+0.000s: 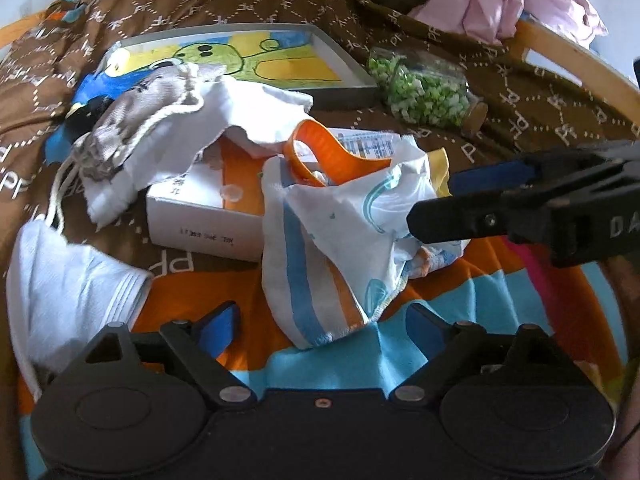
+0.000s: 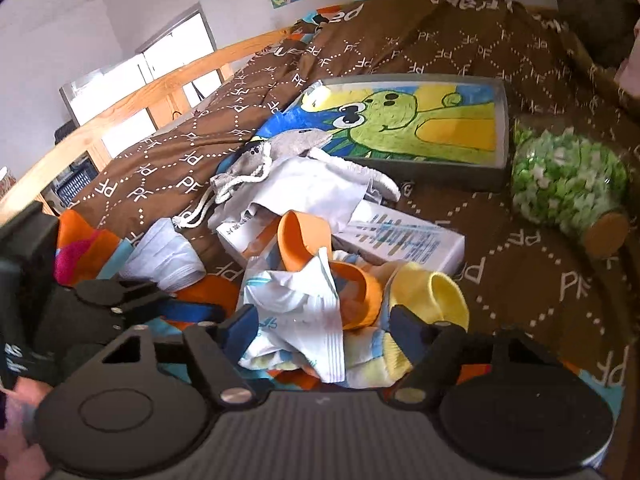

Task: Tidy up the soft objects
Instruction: 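Grasp the blue-striped white sock with the left gripper while the right gripper grasps white tissue, then carry the sock with the left gripper while the right gripper carries the tissue toward the tray, then open the left gripper over the tray while the right gripper releases the tissue there, then withdraw both grippers from the tray back over the remaining items, then grasp the grey face mask with the left gripper while the right gripper grasps the orange strap, then lift and carry the mask with the left gripper while the right gripper carries the strap to the tray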

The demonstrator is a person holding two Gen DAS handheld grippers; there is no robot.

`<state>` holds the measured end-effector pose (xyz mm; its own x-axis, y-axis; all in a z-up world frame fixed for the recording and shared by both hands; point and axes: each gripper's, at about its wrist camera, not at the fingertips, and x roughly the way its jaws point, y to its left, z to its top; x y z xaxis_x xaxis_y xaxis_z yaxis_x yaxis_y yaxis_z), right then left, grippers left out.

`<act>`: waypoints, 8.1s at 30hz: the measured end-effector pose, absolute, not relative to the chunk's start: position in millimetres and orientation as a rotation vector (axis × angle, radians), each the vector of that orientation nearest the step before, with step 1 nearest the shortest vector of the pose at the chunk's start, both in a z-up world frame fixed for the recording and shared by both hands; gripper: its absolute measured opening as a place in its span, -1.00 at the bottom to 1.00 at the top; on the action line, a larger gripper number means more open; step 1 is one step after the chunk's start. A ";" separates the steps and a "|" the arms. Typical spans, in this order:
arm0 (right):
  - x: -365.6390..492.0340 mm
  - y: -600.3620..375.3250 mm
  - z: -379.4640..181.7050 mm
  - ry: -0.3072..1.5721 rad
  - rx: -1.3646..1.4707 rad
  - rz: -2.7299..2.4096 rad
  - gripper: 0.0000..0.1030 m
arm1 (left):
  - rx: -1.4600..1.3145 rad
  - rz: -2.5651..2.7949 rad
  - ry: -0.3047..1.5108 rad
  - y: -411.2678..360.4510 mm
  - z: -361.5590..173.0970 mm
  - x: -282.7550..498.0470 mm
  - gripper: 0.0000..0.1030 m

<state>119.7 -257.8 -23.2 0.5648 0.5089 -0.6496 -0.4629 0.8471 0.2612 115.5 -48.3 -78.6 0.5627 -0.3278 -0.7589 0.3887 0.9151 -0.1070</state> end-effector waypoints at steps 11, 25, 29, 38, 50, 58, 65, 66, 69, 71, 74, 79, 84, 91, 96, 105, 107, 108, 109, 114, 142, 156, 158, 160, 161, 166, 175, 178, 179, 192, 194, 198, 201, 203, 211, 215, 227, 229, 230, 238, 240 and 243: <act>123.2 -254.2 -30.7 0.831 0.126 0.625 -0.25 | 0.110 -0.456 0.816 -55.7 -82.9 119.8 0.06; 105.6 -274.4 -3.5 0.666 0.149 0.552 -0.53 | 0.115 -0.427 0.766 -55.9 -75.8 110.2 -0.67; 101.6 -281.5 4.0 0.595 0.166 0.514 -0.53 | 0.122 -0.382 0.731 -54.1 -65.7 100.7 -0.70; 89.8 -294.2 20.8 0.440 0.188 0.435 -0.53 | -0.009 -0.334 0.676 -29.8 -27.9 79.8 -0.71; 108.0 -297.9 27.7 0.399 0.250 0.371 -0.53 | -0.223 -0.377 0.591 -5.7 36.4 89.5 -0.72; 190.0 -285.7 35.6 0.338 0.316 0.315 -0.52 | -0.144 -0.378 0.509 -16.9 70.1 148.5 -0.72; 253.9 -290.8 17.5 0.353 0.318 0.260 -0.52 | -0.136 -0.292 0.452 -32.7 71.5 245.2 -0.71; 262.1 -292.1 13.7 0.368 0.320 0.255 -0.52 | -0.134 -0.276 0.456 -36.3 66.7 259.9 -0.71; 282.9 -295.4 0.1 0.413 0.333 0.241 -0.52 | -0.151 -0.224 0.473 -45.5 50.3 295.9 -0.71; 292.0 -295.1 -8.1 0.442 0.331 0.234 -0.51 | -0.164 -0.193 0.493 -49.5 37.7 313.4 -0.71; 301.1 -291.2 -17.7 0.483 0.294 0.221 -0.51 | -0.189 -0.162 0.554 -52.6 17.4 338.9 -0.71; 311.0 -285.3 -27.7 0.532 0.265 0.211 -0.46 | -0.181 -0.130 0.624 -54.8 -7.1 357.3 -0.70; 311.2 -280.0 -29.0 0.534 0.216 0.186 -0.31 | -0.158 -0.112 0.684 -59.4 -21.6 369.9 -0.64; 308.2 -282.2 -23.6 0.529 0.178 0.159 -0.03 | -0.133 -0.121 0.683 -62.1 -17.3 360.5 -0.29; 289.7 -286.8 -6.9 0.490 0.172 0.145 0.27 | -0.148 -0.144 0.644 -58.0 -2.3 339.4 0.03; 220.8 -293.0 47.6 0.307 0.121 0.124 0.72 | -0.163 -0.166 0.511 -50.6 46.1 274.1 0.44; 207.7 -291.8 56.7 0.274 0.115 0.127 0.77 | -0.160 -0.167 0.491 -48.6 55.6 256.6 0.45; 200.3 -290.4 60.3 0.256 0.110 0.128 0.80 | -0.158 -0.167 0.479 -47.5 59.8 248.6 0.47; 192.8 -289.1 63.9 0.240 0.107 0.128 0.85 | -0.153 -0.167 0.463 -46.3 64.0 238.2 0.51; 156.1 -287.6 73.1 0.189 0.144 0.132 0.98 | -0.133 -0.167 0.382 -39.6 78.5 192.0 0.64; 14.2 -222.8 40.3 0.301 0.047 0.203 1.00 | -0.074 -0.060 0.532 16.8 28.1 35.0 0.98; 35.1 -211.5 12.9 0.443 0.011 0.198 1.00 | -0.137 0.093 0.753 33.6 -2.4 64.2 0.98; 37.6 -210.5 11.5 0.455 0.008 0.201 1.00 | -0.151 0.102 0.773 36.5 -5.4 67.2 0.98; 39.9 -209.9 9.6 0.466 0.011 0.204 1.00 | -0.159 0.107 0.788 36.6 -8.0 70.6 0.98; 41.0 -209.7 8.5 0.472 0.013 0.203 1.00 | -0.163 0.109 0.796 37.1 -9.3 71.9 0.98; 47.2 -212.3 2.3 0.512 0.031 0.203 1.00 | -0.192 0.112 0.859 39.7 -17.8 80.0 0.98; 57.3 -210.0 -7.0 0.550 0.029 0.194 1.00 | -0.251 0.121 0.886 44.6 -30.3 94.7 0.98; 62.8 -210.4 -11.3 0.566 0.031 0.184 1.00 | -0.260 0.124 0.892 44.6 -36.4 99.9 0.98; 64.8 -210.4 -12.8 0.570 0.029 0.181 1.00 | -0.262 0.126 0.895 44.9 -38.5 101.9 0.98; 106.3 -200.1 -41.6 0.638 -0.027 0.199 0.99 | -0.306 0.122 0.899 50.2 -51.0 119.4 0.98; 110.8 -198.7 -45.4 0.641 -0.028 0.203 0.98 | -0.304 0.119 0.893 49.8 -51.2 120.0 0.98; 118.5 -195.3 -52.6 0.671 -0.021 0.225 0.85 | -0.281 0.093 0.874 44.9 -49.8 120.5 0.81; 121.3 -191.4 -55.8 0.688 -0.037 0.230 0.67 | -0.244 0.075 0.862 40.1 -49.6 120.5 0.62; 122.5 -191.0 -56.4 0.695 -0.036 0.232 0.59 | -0.237 0.067 0.855 38.7 -49.5 119.8 0.44; 121.0 -188.0 -59.4 0.725 -0.051 0.251 0.02 | -0.245 -0.043 0.885 29.7 -54.6 120.7 -0.20; 122.0 -189.0 -60.7 0.731 -0.045 0.250 -0.16 | -0.286 -0.063 0.882 31.0 -55.0 120.3 -0.57; 117.1 -186.0 -58.1 0.724 -0.047 0.276 -0.55 | -0.276 -0.200 0.833 16.4 -47.5 112.2 -0.71; 115.2 -185.9 -55.9 0.720 -0.042 0.279 -0.58 | -0.247 -0.237 0.807 9.4 -43.8 108.1 -0.71; 114.3 -186.3 -54.5 0.717 -0.035 0.282 -0.59 | -0.227 -0.254 0.792 5.5 -41.8 105.8 -0.71; 104.0 -191.0 -34.2 0.627 0.005 0.305 -0.71 | -0.187 -0.284 0.693 -2.6 -30.6 95.9 -0.71; 101.7 -192.1 -28.8 0.597 0.012 0.308 -0.74 | -0.186 -0.287 0.653 -2.3 -24.9 94.3 -0.71; 99.7 -196.3 -19.0 0.538 0.028 0.298 -0.77 | -0.191 -0.302 0.612 -3.1 -14.8 100.6 -0.71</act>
